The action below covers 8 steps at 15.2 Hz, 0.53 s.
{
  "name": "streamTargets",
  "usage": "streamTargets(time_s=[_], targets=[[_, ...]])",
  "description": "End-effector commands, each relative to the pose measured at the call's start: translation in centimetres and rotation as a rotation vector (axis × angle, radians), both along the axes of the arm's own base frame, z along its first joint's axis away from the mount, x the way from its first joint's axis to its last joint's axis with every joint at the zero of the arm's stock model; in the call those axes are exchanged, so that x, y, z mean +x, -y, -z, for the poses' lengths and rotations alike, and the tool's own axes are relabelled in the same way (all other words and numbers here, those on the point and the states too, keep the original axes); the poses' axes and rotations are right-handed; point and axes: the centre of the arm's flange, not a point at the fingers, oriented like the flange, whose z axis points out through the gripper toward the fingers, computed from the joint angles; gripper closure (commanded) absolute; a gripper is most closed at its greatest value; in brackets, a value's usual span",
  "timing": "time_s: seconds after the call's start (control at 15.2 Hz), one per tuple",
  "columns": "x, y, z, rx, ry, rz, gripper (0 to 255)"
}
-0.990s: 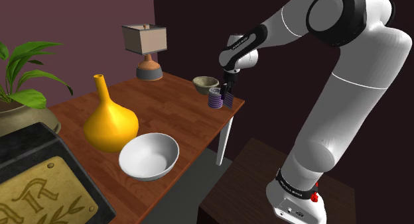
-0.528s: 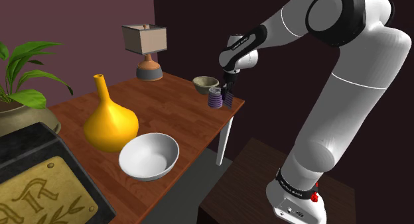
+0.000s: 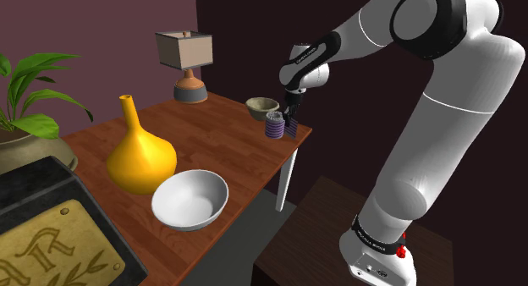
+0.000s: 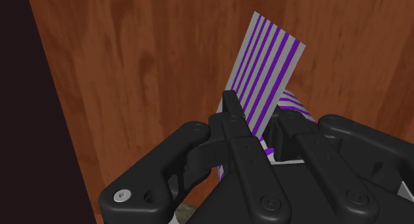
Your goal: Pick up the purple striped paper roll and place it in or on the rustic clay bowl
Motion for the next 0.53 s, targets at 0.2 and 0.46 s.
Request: streamTargets(time_s=[0.2,0.46], targets=[[0.0,0.0,-1.5,0.001,-0.002,-0.001,255],[0.0,0.0,-3.6,0.001,-0.002,-0.001,255]])
